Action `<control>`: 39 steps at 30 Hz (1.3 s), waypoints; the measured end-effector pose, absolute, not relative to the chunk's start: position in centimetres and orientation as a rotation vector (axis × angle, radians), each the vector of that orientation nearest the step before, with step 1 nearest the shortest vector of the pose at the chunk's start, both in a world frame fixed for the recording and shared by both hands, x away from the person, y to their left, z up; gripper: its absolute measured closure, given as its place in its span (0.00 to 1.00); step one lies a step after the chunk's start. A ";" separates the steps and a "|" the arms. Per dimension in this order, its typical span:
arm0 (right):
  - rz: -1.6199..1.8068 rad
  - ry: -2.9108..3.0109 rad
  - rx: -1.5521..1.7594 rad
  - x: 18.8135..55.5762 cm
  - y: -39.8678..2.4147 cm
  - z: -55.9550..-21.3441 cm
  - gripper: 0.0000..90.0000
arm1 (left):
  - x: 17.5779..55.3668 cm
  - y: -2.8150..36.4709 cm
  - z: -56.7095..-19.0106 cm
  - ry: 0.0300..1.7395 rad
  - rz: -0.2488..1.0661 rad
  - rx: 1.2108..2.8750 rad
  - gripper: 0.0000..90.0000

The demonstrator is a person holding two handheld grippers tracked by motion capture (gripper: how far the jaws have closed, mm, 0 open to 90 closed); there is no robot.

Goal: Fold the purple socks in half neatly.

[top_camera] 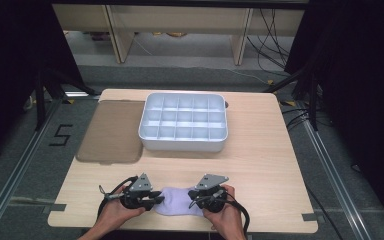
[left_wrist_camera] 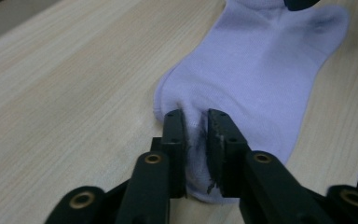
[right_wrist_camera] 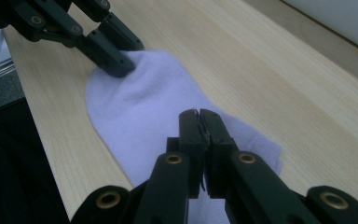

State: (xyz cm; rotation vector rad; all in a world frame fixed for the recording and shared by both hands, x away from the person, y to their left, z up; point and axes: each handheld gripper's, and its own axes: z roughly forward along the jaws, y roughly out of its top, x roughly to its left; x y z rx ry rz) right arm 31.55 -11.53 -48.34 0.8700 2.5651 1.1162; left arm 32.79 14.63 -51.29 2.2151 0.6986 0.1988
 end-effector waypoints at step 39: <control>1.049 2.698 0.720 32.1 -6.3 -49.3 1.00 | 31.6 17.6 -47.5 0.700 0.086 2.122 0.93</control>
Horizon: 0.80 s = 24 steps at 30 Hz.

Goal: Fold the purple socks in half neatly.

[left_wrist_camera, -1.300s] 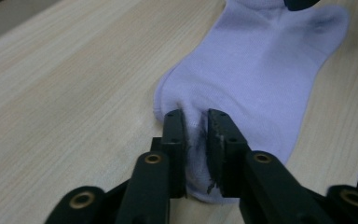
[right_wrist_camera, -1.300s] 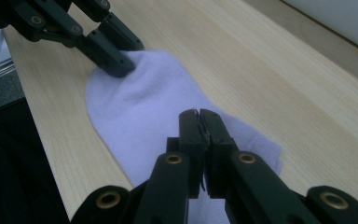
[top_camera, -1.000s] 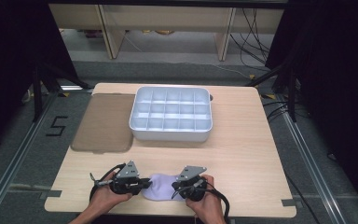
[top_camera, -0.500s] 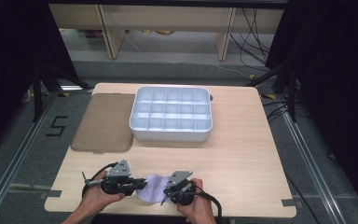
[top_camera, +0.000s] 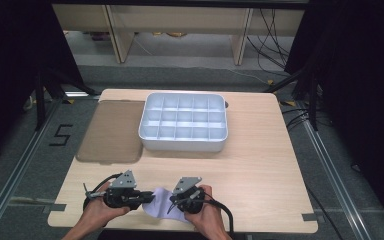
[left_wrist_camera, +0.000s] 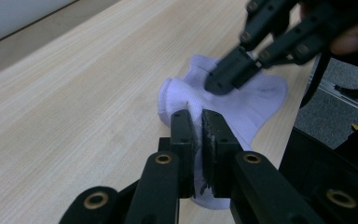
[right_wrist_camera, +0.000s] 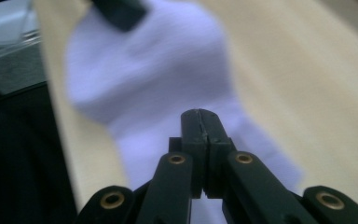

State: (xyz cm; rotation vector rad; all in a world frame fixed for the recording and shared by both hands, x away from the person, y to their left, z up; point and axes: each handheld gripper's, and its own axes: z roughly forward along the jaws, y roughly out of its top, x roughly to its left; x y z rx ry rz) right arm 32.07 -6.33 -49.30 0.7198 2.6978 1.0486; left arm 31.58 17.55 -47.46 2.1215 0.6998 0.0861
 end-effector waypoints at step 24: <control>1.059 2.709 0.693 33.7 -5.3 -48.8 1.00 | 31.9 18.5 -46.1 0.720 0.032 2.066 0.93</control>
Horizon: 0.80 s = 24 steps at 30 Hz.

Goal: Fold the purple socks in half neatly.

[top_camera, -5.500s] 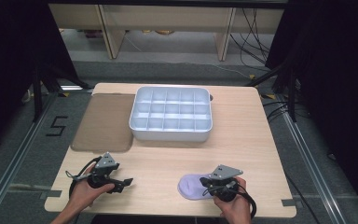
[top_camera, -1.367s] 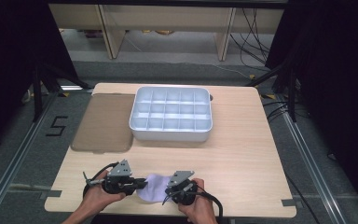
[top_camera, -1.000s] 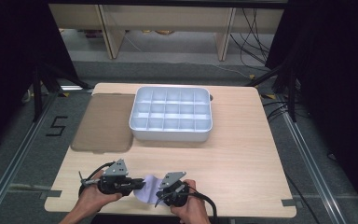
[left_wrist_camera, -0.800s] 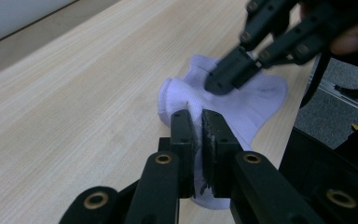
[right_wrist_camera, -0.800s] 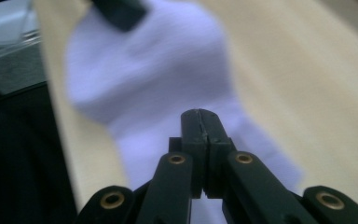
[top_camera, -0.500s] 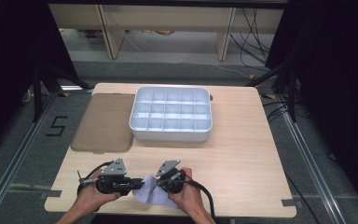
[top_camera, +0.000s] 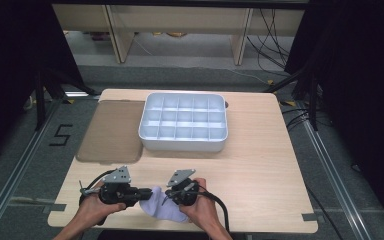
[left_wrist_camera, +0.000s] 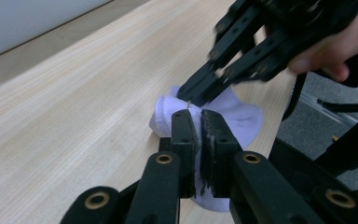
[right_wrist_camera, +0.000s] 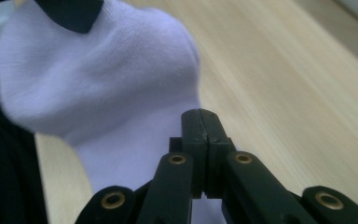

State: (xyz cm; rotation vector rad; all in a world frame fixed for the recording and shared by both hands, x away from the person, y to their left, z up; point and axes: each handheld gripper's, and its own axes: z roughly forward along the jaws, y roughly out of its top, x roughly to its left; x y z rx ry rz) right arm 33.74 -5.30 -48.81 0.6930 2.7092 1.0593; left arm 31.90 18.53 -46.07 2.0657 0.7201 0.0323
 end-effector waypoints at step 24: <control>1.030 2.735 0.849 32.6 -9.8 -50.0 1.00 | 32.6 14.2 -46.1 0.681 0.010 2.103 0.93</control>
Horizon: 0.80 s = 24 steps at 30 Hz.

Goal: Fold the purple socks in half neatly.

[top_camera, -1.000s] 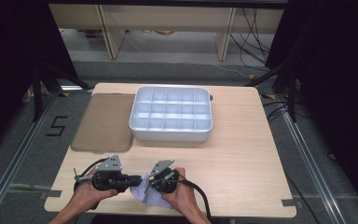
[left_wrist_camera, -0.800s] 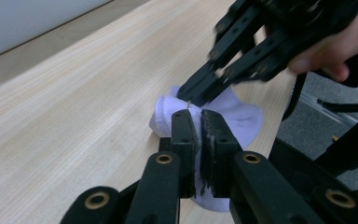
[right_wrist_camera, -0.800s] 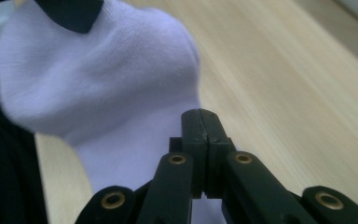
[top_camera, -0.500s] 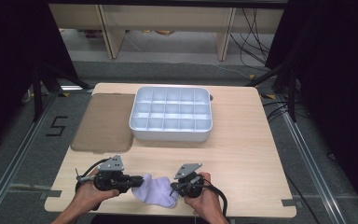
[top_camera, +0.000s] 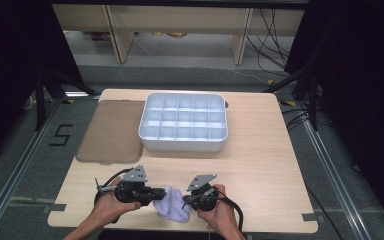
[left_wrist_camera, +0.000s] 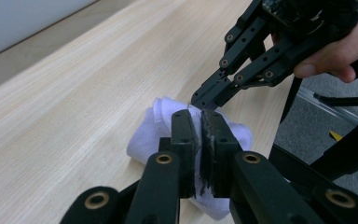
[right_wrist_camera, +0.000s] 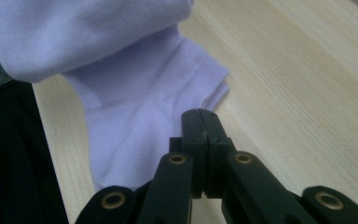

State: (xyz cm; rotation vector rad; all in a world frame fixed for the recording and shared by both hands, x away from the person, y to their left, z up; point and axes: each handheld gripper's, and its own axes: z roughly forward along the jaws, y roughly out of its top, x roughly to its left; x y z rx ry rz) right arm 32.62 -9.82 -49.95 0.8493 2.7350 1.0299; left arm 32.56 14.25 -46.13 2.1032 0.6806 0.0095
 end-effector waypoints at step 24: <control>1.085 2.664 0.885 32.5 -12.3 -48.3 1.00 | 33.4 11.8 -48.7 0.691 -0.033 2.168 0.85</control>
